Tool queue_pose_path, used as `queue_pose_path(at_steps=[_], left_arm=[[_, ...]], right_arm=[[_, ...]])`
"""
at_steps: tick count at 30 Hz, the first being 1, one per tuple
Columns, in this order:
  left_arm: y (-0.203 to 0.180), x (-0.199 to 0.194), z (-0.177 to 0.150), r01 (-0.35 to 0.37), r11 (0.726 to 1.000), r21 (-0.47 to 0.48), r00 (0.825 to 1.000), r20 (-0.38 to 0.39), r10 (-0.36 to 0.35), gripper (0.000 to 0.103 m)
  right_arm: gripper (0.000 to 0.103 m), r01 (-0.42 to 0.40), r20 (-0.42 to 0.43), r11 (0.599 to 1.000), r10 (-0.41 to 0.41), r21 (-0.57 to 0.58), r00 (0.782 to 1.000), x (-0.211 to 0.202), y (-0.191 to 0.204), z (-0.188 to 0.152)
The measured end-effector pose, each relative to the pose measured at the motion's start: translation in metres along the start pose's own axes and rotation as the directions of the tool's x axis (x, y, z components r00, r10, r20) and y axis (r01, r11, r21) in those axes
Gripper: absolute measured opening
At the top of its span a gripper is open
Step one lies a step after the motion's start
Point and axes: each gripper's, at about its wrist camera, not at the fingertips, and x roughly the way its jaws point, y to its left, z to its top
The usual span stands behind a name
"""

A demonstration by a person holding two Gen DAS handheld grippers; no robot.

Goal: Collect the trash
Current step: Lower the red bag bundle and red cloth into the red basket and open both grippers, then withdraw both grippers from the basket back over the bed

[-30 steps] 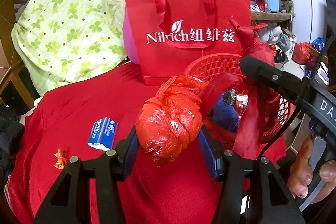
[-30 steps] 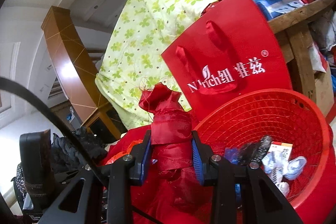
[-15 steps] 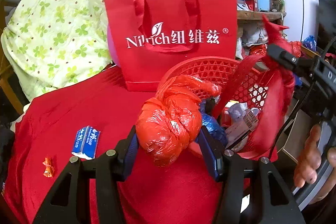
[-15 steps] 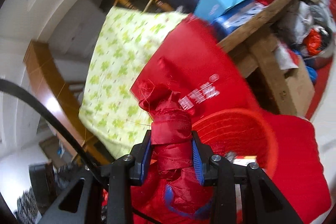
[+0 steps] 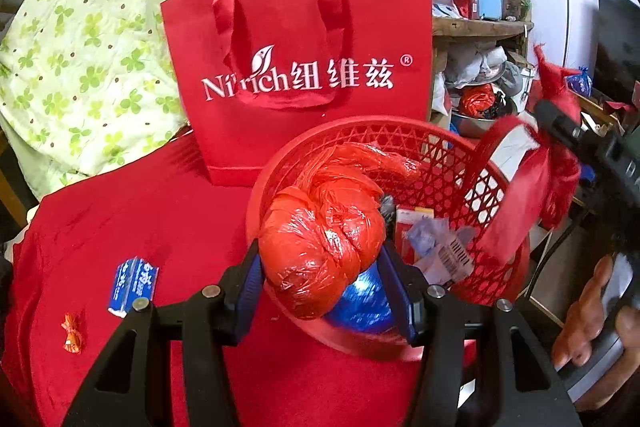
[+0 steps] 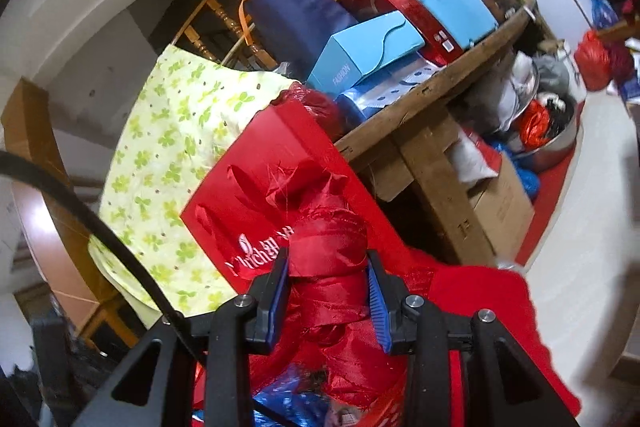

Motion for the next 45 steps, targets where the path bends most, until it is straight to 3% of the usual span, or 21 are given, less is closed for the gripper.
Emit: queue_pose_path(at_steps=[7, 9, 10, 23, 32, 45], left_arm=[[-0.004, 0.016, 0.005, 0.021, 1.000, -0.010, 0.999, -0.028, -0.021, 0.062], [-0.002, 0.021, 0.003, 0.031, 0.999, -0.020, 0.998, -0.048, -0.032, 0.064], [-0.001, 0.023, 0.001, 0.026, 0.999, -0.021, 0.998, -0.055, -0.027, 0.064], [0.024, 0.005, -0.018, -0.043, 0.998, -0.049, 0.998, -0.054, 0.041, 0.065], [0.057, -0.014, -0.035, -0.144, 0.988, -0.059, 0.989, -0.039, 0.142, 0.065], [0.114, -0.051, -0.070, -0.263, 0.954, -0.147, 0.965, -0.052, 0.258, 0.065]], right_arm=[[0.039, 0.017, -0.117, 1.000, -0.018, -0.007, 0.993, 0.023, -0.002, -0.005], [0.075, 0.011, -0.145, 1.000, -0.009, 0.014, 0.989, 0.027, -0.004, -0.009], [0.077, 0.008, -0.145, 1.000, -0.005, 0.016, 0.989, 0.026, -0.004, -0.010], [0.077, -0.055, -0.102, 0.996, 0.048, -0.068, 0.994, 0.022, 0.029, -0.018], [0.077, -0.136, -0.080, 0.976, 0.123, -0.170, 0.989, 0.020, 0.070, -0.033], [0.077, -0.300, -0.108, 0.885, 0.280, -0.357, 0.954, 0.011, 0.153, -0.078]])
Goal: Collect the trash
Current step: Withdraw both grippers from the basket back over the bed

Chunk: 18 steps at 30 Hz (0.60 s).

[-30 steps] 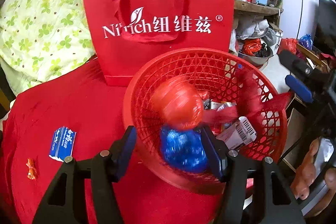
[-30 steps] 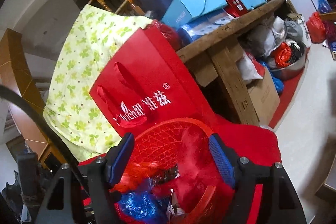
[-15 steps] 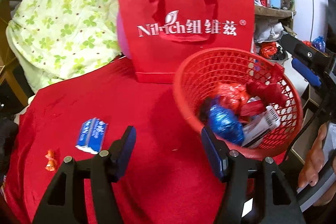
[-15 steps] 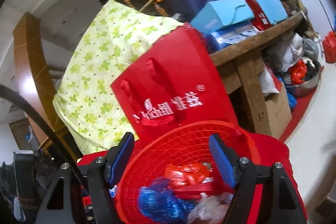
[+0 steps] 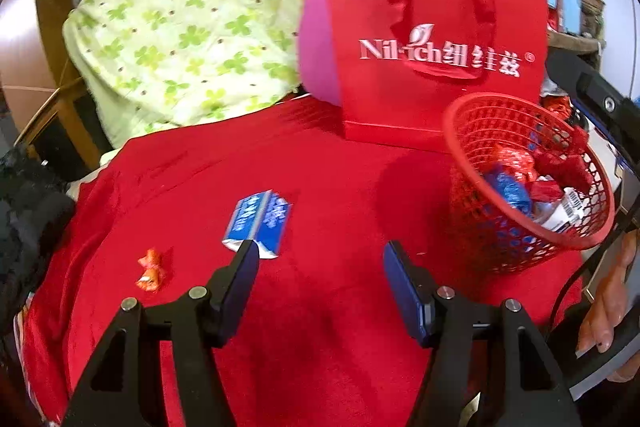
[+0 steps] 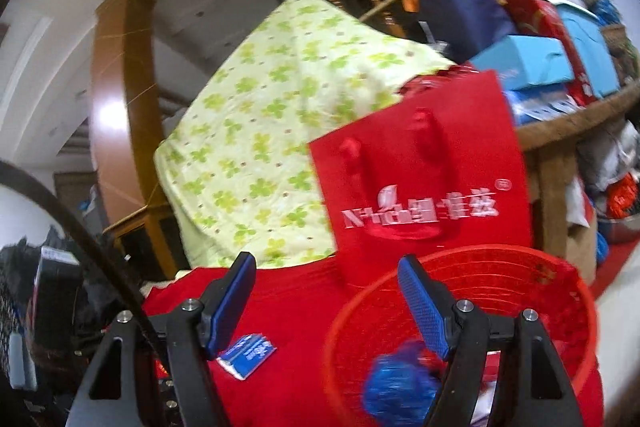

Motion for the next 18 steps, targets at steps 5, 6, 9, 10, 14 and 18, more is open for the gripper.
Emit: queue_pose_path(at_steps=[5, 6, 9, 10, 14, 18], left_arm=[[0.024, -0.007, -0.011, -0.034, 0.999, -0.037, 0.999, -0.005, 0.034, 0.066], [0.027, -0.007, -0.013, -0.039, 0.998, -0.043, 0.999, -0.007, 0.039, 0.066], [0.042, -0.009, -0.021, -0.055, 0.996, -0.071, 0.998, -0.018, 0.054, 0.066], [0.046, -0.008, -0.023, -0.060, 0.995, -0.080, 0.998, -0.023, 0.058, 0.066], [0.066, -0.006, -0.034, -0.074, 0.990, -0.117, 0.997, -0.040, 0.069, 0.066], [0.086, 0.001, -0.050, -0.087, 0.985, -0.150, 0.995, -0.069, 0.077, 0.066]], right_arm=[[0.077, -0.038, -0.033, 0.997, 0.036, -0.060, 0.999, 0.010, 0.027, -0.010], [0.077, -0.043, -0.047, 0.997, 0.040, -0.061, 0.998, 0.014, 0.032, -0.012], [0.077, -0.049, -0.094, 0.997, 0.044, -0.054, 0.995, 0.026, 0.039, -0.019], [0.077, -0.050, -0.109, 0.997, 0.044, -0.052, 0.993, 0.029, 0.041, -0.020], [0.077, -0.049, -0.185, 0.998, 0.040, -0.041, 0.982, 0.046, 0.049, -0.031], [0.077, -0.053, -0.262, 0.998, 0.044, -0.026, 0.964, 0.062, 0.056, -0.042]])
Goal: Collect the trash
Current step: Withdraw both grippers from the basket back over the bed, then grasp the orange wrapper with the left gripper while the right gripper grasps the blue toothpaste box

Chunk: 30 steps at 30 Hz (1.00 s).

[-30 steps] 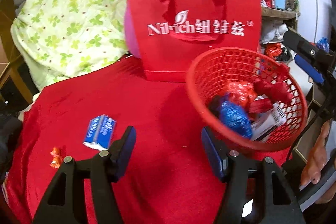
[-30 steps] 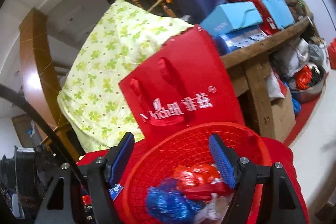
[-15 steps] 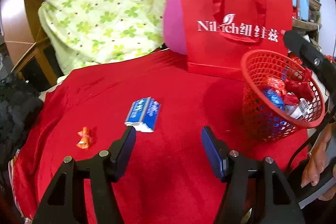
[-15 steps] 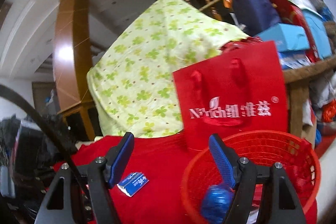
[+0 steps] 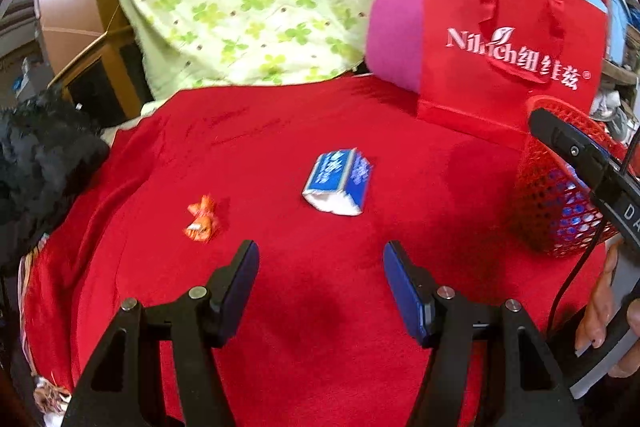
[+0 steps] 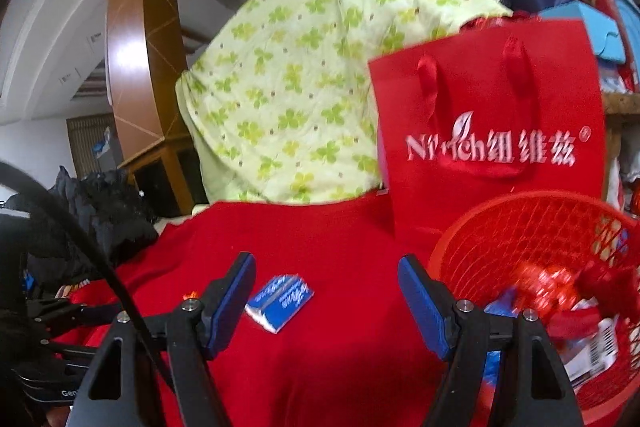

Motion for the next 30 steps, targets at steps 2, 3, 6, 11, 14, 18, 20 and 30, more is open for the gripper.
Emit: queue_pose_path(at_steps=[2, 3, 6, 11, 14, 18, 20, 30], left_arm=[[0.013, 0.008, -0.008, -0.009, 1.000, -0.022, 1.000, -0.024, 0.008, 0.066], [0.019, 0.013, -0.012, -0.012, 0.999, -0.034, 0.999, -0.038, 0.011, 0.066], [0.046, 0.031, -0.029, -0.027, 0.996, -0.089, 0.995, -0.097, 0.019, 0.066], [0.095, 0.059, -0.058, -0.092, 0.981, -0.172, 0.980, -0.192, 0.058, 0.066], [0.120, 0.070, -0.071, -0.125, 0.968, -0.215, 0.971, -0.227, 0.075, 0.065], [0.152, 0.082, -0.085, -0.159, 0.951, -0.267, 0.962, -0.260, 0.088, 0.065], [0.164, 0.086, -0.090, -0.168, 0.945, -0.281, 0.959, -0.267, 0.091, 0.065], [0.193, 0.097, -0.098, -0.146, 0.925, -0.351, 0.962, -0.267, 0.051, 0.065]], right_arm=[[0.077, -0.009, -0.045, 1.000, 0.010, 0.015, 0.999, 0.010, 0.002, -0.004], [0.077, -0.024, -0.079, 0.999, 0.027, 0.032, 0.996, 0.018, 0.003, -0.006], [0.077, -0.043, -0.166, 0.997, 0.053, 0.068, 0.985, 0.040, 0.006, -0.014], [0.077, -0.063, -0.304, 0.992, 0.093, 0.108, 0.948, 0.085, 0.016, -0.023], [0.077, -0.063, -0.367, 0.989, 0.108, 0.133, 0.924, 0.117, 0.024, -0.025], [0.077, -0.035, -0.459, 0.984, 0.113, 0.175, 0.881, 0.171, 0.034, -0.024], [0.077, -0.003, -0.506, 0.978, 0.111, 0.211, 0.855, 0.199, 0.038, -0.024], [0.078, 0.226, -0.648, 0.974, -0.153, 0.031, 0.746, 0.291, 0.087, -0.027]])
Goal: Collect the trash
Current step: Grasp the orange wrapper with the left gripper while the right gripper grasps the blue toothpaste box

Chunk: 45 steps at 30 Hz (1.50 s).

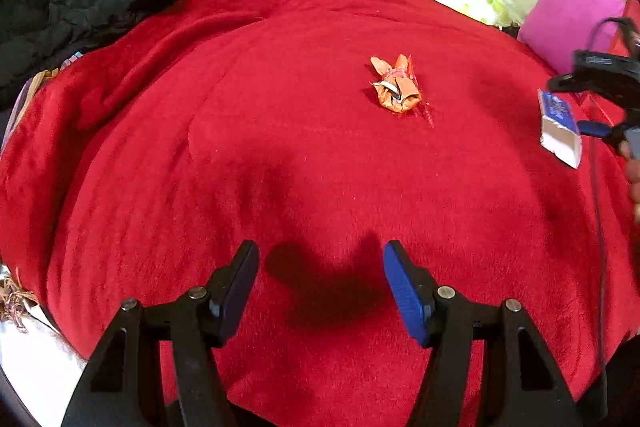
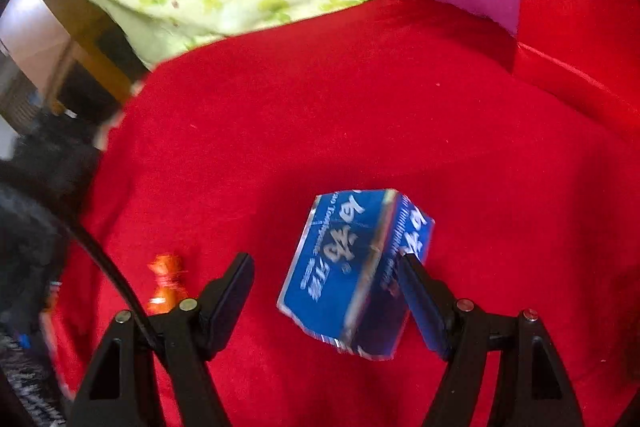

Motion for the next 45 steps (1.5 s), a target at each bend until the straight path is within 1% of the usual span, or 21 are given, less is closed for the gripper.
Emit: queue_pose_path(at_steps=[3, 5, 7, 10, 13, 14, 15, 18, 20, 22, 24, 25, 28, 30, 33, 34, 35, 36, 38, 41, 45], left_arm=[[0.002, -0.001, 0.001, 0.019, 1.000, -0.001, 1.000, 0.007, -0.019, 0.066], [0.004, 0.000, 0.002, 0.016, 1.000, -0.008, 1.000, 0.012, -0.016, 0.065], [0.007, 0.001, 0.002, 0.024, 1.000, -0.011, 1.000, 0.010, -0.024, 0.066], [0.013, 0.002, 0.005, 0.033, 0.999, -0.018, 0.999, 0.012, -0.033, 0.065], [0.015, 0.004, 0.017, 0.034, 0.999, -0.014, 0.999, 0.028, -0.034, 0.065], [0.015, 0.004, 0.024, 0.030, 1.000, -0.009, 0.999, 0.041, -0.030, 0.065], [0.015, 0.003, 0.030, 0.032, 0.999, -0.006, 0.998, 0.055, -0.032, 0.066], [0.011, 0.005, 0.054, 0.073, 0.997, 0.005, 0.993, 0.094, -0.073, 0.070], [0.003, 0.010, 0.071, 0.102, 0.995, 0.019, 0.987, 0.120, -0.103, 0.074], [-0.009, 0.019, 0.089, 0.131, 0.990, 0.046, 0.981, 0.138, -0.136, 0.076], [-0.021, 0.035, 0.107, 0.168, 0.983, 0.068, 0.977, 0.118, -0.175, 0.080], [-0.028, 0.048, 0.117, 0.181, 0.982, 0.061, 0.978, 0.090, -0.186, 0.080], [-0.039, 0.074, 0.129, 0.212, 0.977, 0.025, 0.976, 0.034, -0.213, 0.080], [-0.044, 0.090, 0.135, 0.207, 0.978, 0.004, 0.978, 0.002, -0.207, 0.080], [-0.043, 0.103, 0.136, 0.193, 0.981, -0.033, 0.981, -0.020, -0.194, 0.079], [-0.043, 0.106, 0.135, 0.194, 0.980, -0.044, 0.981, -0.024, -0.195, 0.074], [-0.044, 0.108, 0.135, 0.183, 0.982, -0.048, 0.983, -0.026, -0.184, 0.067], [-0.047, 0.110, 0.135, 0.168, 0.985, -0.045, 0.985, -0.026, -0.169, 0.062], [-0.050, 0.111, 0.134, 0.152, 0.988, -0.037, 0.988, -0.027, -0.153, 0.042], [-0.054, 0.107, 0.130, 0.136, 0.990, -0.045, 0.990, -0.021, -0.137, 0.035], [-0.067, 0.084, 0.118, 0.112, 0.993, -0.024, 0.994, -0.005, -0.112, 0.033]], right_arm=[[0.078, 0.122, -0.020, 0.990, -0.123, -0.065, 0.992, 0.016, 0.020, 0.002], [0.078, 0.170, -0.039, 0.980, -0.175, -0.100, 0.984, 0.025, 0.027, 0.002], [0.078, 0.232, -0.023, 0.961, -0.238, -0.151, 0.971, 0.032, 0.037, 0.000], [0.078, 0.248, -0.001, 0.954, -0.252, -0.166, 0.968, 0.032, 0.037, -0.006], [0.073, 0.211, -0.004, 0.963, -0.215, -0.166, 0.977, 0.026, 0.029, -0.010], [0.066, 0.204, 0.002, 0.964, -0.206, -0.172, 0.978, 0.023, 0.025, -0.009], [0.062, 0.172, 0.004, 0.969, -0.174, -0.178, 0.985, 0.016, 0.018, -0.011], [0.061, 0.095, -0.013, 0.981, -0.098, -0.168, 0.995, 0.002, -0.002, -0.020], [0.061, 0.005, -0.021, 0.989, -0.008, -0.150, 1.000, -0.011, -0.022, -0.028], [0.061, -0.064, -0.024, 0.990, 0.061, -0.126, 0.998, -0.019, -0.037, -0.033], [0.061, -0.121, -0.011, 0.987, 0.121, -0.104, 0.993, -0.033, -0.058, -0.042], [0.061, -0.142, -0.004, 0.985, 0.143, -0.094, 0.990, -0.037, -0.066, -0.045], [0.061, -0.203, 0.034, 0.978, 0.205, -0.057, 0.978, -0.053, -0.096, -0.055], [0.061, -0.230, 0.067, 0.972, 0.233, -0.051, 0.970, -0.057, -0.113, -0.059], [0.061, -0.263, 0.109, 0.963, 0.267, -0.049, 0.957, -0.062, -0.129, -0.069], [0.061, -0.267, 0.111, 0.963, 0.270, -0.042, 0.956, -0.062, -0.131, -0.069], [0.061, -0.275, 0.112, 0.960, 0.278, -0.043, 0.954, -0.061, -0.131, -0.068], [0.061, -0.281, 0.114, 0.958, 0.285, -0.055, 0.952, -0.061, -0.128, -0.067], [0.061, -0.281, 0.120, 0.957, 0.289, -0.079, 0.950, -0.061, -0.126, -0.067], [0.061, -0.291, 0.137, 0.949, 0.307, -0.124, 0.942, -0.065, -0.117, -0.072], [0.061, -0.314, 0.202, 0.931, 0.349, -0.188, 0.915, -0.090, -0.114, -0.084]])
